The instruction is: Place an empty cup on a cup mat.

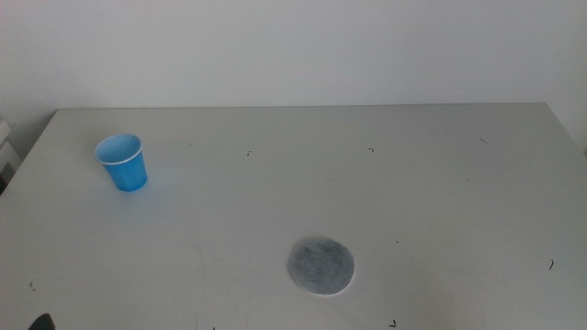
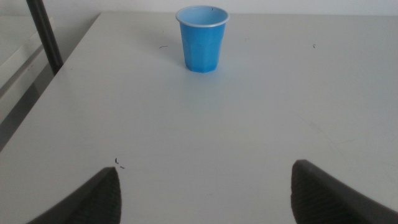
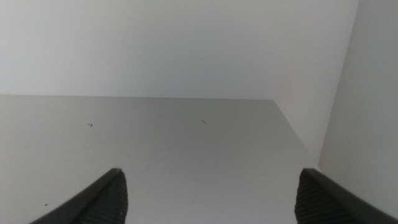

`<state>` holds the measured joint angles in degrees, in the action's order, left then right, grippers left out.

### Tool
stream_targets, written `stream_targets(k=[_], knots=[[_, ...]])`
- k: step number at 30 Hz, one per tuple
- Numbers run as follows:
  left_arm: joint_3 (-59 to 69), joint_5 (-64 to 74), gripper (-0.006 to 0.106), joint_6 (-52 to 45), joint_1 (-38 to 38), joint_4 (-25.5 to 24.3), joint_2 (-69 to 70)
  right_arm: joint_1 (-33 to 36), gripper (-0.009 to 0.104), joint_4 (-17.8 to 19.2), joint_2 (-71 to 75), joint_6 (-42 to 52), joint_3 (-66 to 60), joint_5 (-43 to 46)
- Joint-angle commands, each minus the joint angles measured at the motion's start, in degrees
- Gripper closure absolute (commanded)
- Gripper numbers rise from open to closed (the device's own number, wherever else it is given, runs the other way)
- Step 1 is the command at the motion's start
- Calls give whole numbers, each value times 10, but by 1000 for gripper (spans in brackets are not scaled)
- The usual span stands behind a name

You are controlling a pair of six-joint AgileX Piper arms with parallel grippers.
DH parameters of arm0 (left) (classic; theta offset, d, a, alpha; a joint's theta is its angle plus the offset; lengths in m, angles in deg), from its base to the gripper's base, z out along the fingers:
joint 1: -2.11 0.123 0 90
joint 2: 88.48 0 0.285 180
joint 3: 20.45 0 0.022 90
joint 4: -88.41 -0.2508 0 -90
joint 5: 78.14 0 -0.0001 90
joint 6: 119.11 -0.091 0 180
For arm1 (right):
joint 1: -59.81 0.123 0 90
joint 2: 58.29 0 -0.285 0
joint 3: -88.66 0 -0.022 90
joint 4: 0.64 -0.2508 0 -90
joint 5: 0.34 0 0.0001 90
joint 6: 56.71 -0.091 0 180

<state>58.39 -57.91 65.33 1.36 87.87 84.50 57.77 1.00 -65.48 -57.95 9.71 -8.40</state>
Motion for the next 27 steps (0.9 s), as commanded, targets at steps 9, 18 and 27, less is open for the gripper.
stream_targets(k=[9,18,27], knots=[[-190,32,-5,4,-4,-14,-99,0,1,8,15,3,5,43],[-377,90,-5,5,-4,-14,-255,0,1,8,15,3,5,43],[-556,163,-5,7,-4,-14,-405,0,1,8,15,3,5,43]])
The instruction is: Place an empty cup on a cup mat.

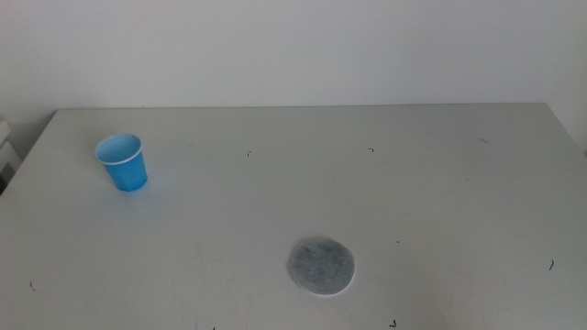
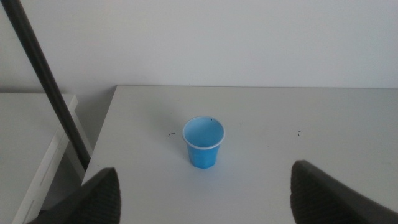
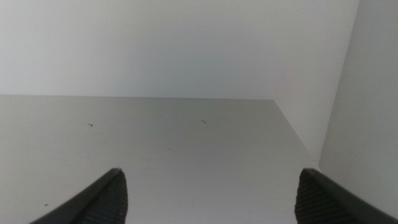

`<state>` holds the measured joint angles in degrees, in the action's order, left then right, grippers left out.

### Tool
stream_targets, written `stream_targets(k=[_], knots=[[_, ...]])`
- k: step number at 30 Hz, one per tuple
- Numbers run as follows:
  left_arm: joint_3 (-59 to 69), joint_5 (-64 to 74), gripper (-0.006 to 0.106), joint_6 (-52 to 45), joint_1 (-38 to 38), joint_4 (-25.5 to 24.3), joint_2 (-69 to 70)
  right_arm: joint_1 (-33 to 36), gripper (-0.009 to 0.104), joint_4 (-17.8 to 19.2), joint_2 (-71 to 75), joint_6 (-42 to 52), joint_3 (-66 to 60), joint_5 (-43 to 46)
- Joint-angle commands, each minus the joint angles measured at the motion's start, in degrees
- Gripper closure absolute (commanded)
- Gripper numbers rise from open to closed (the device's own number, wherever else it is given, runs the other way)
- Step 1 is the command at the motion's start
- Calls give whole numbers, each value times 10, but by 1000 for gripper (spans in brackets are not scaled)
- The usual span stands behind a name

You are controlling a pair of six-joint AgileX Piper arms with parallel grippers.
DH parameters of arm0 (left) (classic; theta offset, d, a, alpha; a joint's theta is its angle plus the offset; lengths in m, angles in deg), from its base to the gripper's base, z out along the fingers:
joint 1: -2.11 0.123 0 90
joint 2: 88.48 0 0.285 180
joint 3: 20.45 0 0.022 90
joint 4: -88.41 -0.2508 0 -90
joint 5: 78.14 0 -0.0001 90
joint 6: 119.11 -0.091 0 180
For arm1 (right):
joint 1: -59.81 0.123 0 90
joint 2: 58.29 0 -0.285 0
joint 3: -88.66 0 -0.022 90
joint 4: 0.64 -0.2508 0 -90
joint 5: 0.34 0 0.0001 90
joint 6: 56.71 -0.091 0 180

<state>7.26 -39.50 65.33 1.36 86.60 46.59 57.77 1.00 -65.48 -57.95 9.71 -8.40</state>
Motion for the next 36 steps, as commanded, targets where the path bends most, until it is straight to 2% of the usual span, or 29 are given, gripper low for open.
stream_targets(k=[1,18,36], knots=[[-66,-9,-5,7,-4,-1,-44,0,1,8,15,3,5,43],[-336,115,-5,9,-4,-1,-290,0,1,8,15,3,5,43],[-430,123,-5,15,-4,-1,-447,0,1,8,15,3,5,43]])
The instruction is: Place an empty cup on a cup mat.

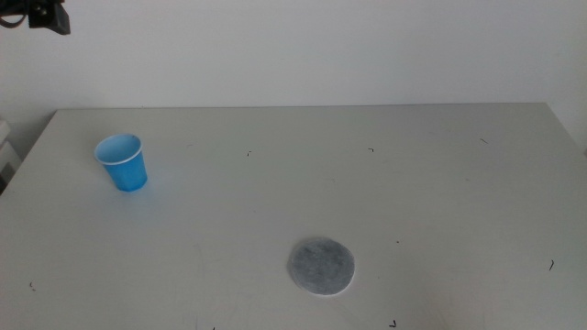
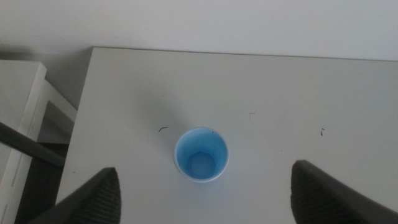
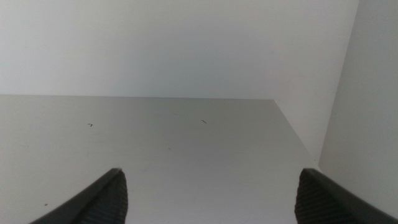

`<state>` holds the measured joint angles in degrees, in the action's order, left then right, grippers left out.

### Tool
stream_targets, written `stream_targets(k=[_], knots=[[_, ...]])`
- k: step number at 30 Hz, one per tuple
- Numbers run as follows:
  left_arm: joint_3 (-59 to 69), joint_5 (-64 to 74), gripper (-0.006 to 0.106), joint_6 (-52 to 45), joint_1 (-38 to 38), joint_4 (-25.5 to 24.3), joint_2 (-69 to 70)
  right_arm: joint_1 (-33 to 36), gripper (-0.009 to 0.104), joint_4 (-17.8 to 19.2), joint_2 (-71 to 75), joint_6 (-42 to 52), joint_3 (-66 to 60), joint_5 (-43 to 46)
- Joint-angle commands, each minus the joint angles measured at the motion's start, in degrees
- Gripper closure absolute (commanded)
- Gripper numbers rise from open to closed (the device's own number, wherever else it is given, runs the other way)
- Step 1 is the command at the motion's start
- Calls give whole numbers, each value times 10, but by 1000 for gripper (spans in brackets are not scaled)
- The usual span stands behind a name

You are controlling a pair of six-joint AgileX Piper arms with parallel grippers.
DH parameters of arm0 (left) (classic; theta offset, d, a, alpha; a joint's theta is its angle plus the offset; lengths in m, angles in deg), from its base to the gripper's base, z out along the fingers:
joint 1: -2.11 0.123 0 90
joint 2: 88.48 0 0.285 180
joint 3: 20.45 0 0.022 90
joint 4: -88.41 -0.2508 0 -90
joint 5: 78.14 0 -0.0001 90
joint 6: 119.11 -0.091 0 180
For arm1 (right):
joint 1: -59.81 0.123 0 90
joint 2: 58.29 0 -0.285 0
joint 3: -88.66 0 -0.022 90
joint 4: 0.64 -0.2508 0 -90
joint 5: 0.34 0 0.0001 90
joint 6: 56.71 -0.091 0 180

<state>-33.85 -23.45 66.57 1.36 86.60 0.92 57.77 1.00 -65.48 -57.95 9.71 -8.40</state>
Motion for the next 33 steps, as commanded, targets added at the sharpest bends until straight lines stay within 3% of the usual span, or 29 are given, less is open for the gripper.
stream_targets(k=[1,14,23,33], knots=[[-19,-47,-5,-2,-4,-1,3,0,1,8,15,3,5,43],[-19,-87,-5,-51,-2,-17,-96,0,1,8,15,3,5,43],[-19,-93,-5,-69,38,18,-175,0,1,8,15,3,5,43],[-19,-142,-5,-71,47,21,-265,0,1,8,15,3,5,43]])
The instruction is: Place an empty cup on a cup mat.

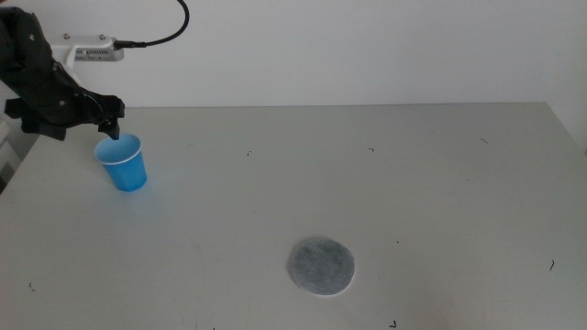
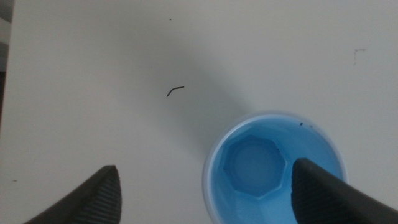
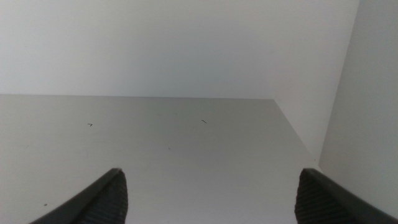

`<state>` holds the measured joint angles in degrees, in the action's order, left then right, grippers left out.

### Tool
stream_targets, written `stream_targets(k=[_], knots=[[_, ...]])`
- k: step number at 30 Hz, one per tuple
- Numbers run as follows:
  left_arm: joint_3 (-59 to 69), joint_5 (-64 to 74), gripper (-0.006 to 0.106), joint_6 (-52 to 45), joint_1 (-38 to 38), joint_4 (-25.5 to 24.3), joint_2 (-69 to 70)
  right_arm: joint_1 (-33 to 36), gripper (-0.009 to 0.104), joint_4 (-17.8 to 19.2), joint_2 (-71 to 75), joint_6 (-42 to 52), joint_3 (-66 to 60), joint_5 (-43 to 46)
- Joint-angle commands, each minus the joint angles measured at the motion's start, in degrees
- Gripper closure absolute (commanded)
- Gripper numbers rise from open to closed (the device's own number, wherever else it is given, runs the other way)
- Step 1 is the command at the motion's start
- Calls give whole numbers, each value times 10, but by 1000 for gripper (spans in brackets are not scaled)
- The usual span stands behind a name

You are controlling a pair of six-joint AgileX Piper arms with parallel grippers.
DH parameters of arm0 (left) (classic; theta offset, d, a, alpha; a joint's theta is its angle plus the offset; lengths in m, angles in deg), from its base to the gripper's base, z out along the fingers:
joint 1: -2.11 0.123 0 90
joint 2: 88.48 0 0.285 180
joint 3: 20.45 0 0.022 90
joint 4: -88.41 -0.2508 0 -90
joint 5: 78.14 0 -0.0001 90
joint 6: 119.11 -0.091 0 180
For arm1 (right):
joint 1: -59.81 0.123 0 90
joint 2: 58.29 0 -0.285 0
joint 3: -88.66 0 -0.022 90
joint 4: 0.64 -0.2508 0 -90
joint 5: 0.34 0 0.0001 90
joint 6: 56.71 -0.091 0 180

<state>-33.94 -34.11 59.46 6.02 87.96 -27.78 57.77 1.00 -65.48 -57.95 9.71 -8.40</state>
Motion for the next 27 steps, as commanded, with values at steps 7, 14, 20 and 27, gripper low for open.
stream_targets(k=[7,14,20,27], knots=[[-18,-52,-5,0,1,22,-19,0,1,8,15,3,5,43],[-18,-63,-4,0,1,25,-44,0,1,8,15,3,5,43],[-18,-65,22,0,1,25,-55,0,1,8,15,3,5,43],[-18,-58,73,0,1,34,-55,0,1,8,15,3,5,43]])
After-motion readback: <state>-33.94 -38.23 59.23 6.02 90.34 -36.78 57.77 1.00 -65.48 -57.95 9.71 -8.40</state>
